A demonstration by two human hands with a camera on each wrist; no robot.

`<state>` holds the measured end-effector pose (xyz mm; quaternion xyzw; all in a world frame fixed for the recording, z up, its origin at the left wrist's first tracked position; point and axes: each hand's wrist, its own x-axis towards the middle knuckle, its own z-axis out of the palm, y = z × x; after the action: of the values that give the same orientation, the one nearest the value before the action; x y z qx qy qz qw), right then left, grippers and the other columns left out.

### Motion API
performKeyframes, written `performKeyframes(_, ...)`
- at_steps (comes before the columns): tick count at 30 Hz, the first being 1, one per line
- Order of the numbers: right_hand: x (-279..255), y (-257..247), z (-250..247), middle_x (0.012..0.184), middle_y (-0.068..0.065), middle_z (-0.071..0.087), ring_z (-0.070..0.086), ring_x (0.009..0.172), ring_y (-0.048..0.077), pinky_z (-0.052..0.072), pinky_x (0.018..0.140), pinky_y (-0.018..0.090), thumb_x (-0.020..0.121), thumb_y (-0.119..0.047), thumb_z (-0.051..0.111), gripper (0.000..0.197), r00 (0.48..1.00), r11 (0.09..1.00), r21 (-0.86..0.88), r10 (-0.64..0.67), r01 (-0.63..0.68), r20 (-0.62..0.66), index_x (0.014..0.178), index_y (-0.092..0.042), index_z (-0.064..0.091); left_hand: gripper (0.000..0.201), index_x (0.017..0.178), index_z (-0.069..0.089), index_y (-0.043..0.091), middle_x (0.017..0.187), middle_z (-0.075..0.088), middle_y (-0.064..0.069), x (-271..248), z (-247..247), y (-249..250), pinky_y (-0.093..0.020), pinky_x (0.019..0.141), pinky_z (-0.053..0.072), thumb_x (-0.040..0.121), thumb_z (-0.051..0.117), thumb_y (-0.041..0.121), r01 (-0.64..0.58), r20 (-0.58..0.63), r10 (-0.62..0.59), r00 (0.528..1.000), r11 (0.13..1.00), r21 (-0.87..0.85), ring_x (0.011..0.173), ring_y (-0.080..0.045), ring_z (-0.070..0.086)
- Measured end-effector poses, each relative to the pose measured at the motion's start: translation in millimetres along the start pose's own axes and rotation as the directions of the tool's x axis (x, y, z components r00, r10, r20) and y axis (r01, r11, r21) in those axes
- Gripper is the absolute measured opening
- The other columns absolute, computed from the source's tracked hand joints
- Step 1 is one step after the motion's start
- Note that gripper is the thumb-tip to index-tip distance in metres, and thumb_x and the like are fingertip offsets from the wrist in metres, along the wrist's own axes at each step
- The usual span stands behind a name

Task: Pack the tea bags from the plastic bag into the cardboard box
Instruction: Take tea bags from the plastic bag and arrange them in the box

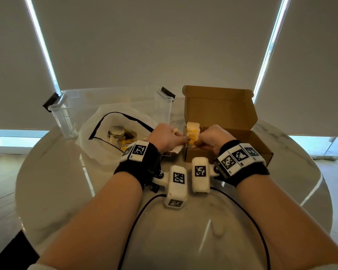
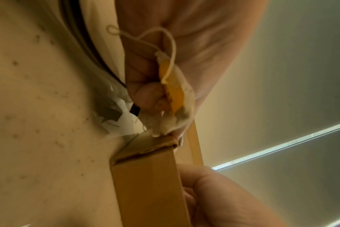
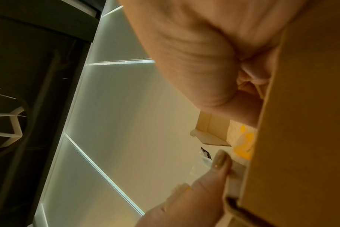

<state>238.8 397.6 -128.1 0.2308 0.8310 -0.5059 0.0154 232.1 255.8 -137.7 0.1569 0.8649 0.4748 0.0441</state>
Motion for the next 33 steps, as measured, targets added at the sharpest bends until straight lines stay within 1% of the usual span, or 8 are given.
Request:
performKeyframes(3, 0, 3, -2, 0.1, 0.015, 0.067, 0.066, 0.093, 0.025, 0.055, 0.087, 0.04, 0.083, 0.0, 0.063, 0.019, 0.999, 0.999, 0.018, -0.034, 0.034, -0.013, 0.102, -0.001, 0.063, 0.017, 0.094, 0.07, 0.011, 0.091, 0.069, -0.012, -1, -2, -2, -0.039, 0.077, 0.055, 0.091, 0.06, 0.024, -0.059, -0.066, 0.051, 0.996, 0.992, -0.112, 0.082, -0.027, 0.066)
performKeyframes(5, -5, 4, -7, 0.098, 0.016, 0.068, 0.067, 0.092, 0.027, 0.056, 0.086, 0.043, 0.086, -0.004, 0.06, 0.011, 0.997, 0.998, -0.003, -0.068, 0.068, -0.043, 0.096, -0.003, 0.064, 0.018, 0.099, 0.068, 0.016, 0.089, 0.068, -0.003, -2, -5, 0, -0.027, 0.065, 0.054, 0.096, 0.052, 0.021, -0.112, -0.143, 0.078, 0.987, 0.963, -0.246, 0.074, -0.016, 0.063)
performKeyframes(11, -38, -2, -17, 0.094, 0.007, 0.062, 0.057, 0.067, 0.012, 0.049, 0.058, 0.022, 0.094, -0.032, 0.052, 0.026, 0.958, 0.93, 0.241, -0.288, 0.278, 0.004, 0.107, -0.01, 0.06, 0.017, 0.101, 0.061, 0.029, 0.099, 0.062, 0.002, -5, -8, 6, -0.019, 0.063, 0.05, 0.096, 0.051, 0.016, -0.213, -0.088, 0.194, 0.977, 0.897, -0.388, 0.078, -0.008, 0.059)
performKeyframes(15, -48, -4, -13, 0.083, 0.002, 0.062, 0.052, 0.06, 0.009, 0.046, 0.053, 0.02, 0.09, -0.02, 0.061, 0.011, 0.932, 0.904, 0.289, -0.352, 0.314, 0.089, 0.097, -0.012, 0.064, 0.023, 0.115, 0.048, 0.029, 0.102, 0.061, -0.003, -7, -7, 10, -0.016, 0.058, 0.049, 0.096, 0.052, 0.017, -0.209, -0.046, 0.209, 0.977, 0.886, -0.414, 0.072, -0.006, 0.06)
performKeyframes(19, -42, -3, -14, 0.097, 0.006, 0.065, 0.058, 0.073, 0.014, 0.05, 0.059, 0.023, 0.089, -0.013, 0.061, 0.014, 0.94, 0.871, 0.366, -0.339, 0.329, -0.038, 0.103, -0.013, 0.06, 0.031, 0.127, 0.042, 0.023, 0.088, 0.062, 0.001, -7, -7, 11, -0.011, 0.045, 0.043, 0.097, 0.05, 0.025, -0.149, -0.024, 0.152, 0.988, 0.901, -0.407, 0.051, 0.004, 0.058)
performKeyframes(26, -34, 3, -28, 0.102, 0.008, 0.062, 0.062, 0.074, 0.014, 0.052, 0.058, 0.022, 0.087, -0.004, 0.06, 0.037, 0.958, 0.802, 0.525, -0.25, 0.286, -0.14, 0.12, -0.014, 0.047, 0.026, 0.115, 0.057, 0.014, 0.087, 0.069, 0.001, -3, -12, 3, -0.021, 0.064, 0.048, 0.094, 0.054, 0.03, -0.11, -0.032, 0.105, 0.994, 0.94, -0.322, 0.07, -0.005, 0.06)
performKeyframes(30, -38, 0, -26, 0.106, 0.012, 0.062, 0.063, 0.081, 0.016, 0.052, 0.059, 0.021, 0.09, -0.003, 0.055, 0.018, 0.952, 0.776, 0.558, -0.293, 0.293, -0.093, 0.107, -0.01, 0.057, 0.027, 0.109, 0.065, 0.016, 0.092, 0.07, 0.001, -8, -7, 9, -0.02, 0.068, 0.053, 0.089, 0.061, 0.033, -0.127, 0.036, 0.142, 0.989, 0.954, -0.27, 0.073, -0.006, 0.063)
performKeyframes(33, -40, -1, -26, 0.109, 0.013, 0.062, 0.064, 0.092, 0.02, 0.055, 0.067, 0.023, 0.091, 0.007, 0.042, 0.028, 0.942, 0.726, 0.629, -0.335, 0.277, -0.028, 0.106, -0.005, 0.062, 0.016, 0.097, 0.068, 0.02, 0.095, 0.07, -0.001, -12, -4, 12, -0.027, 0.081, 0.053, 0.084, 0.068, 0.03, -0.142, 0.16, 0.176, 0.971, 0.968, -0.206, 0.087, -0.015, 0.066)
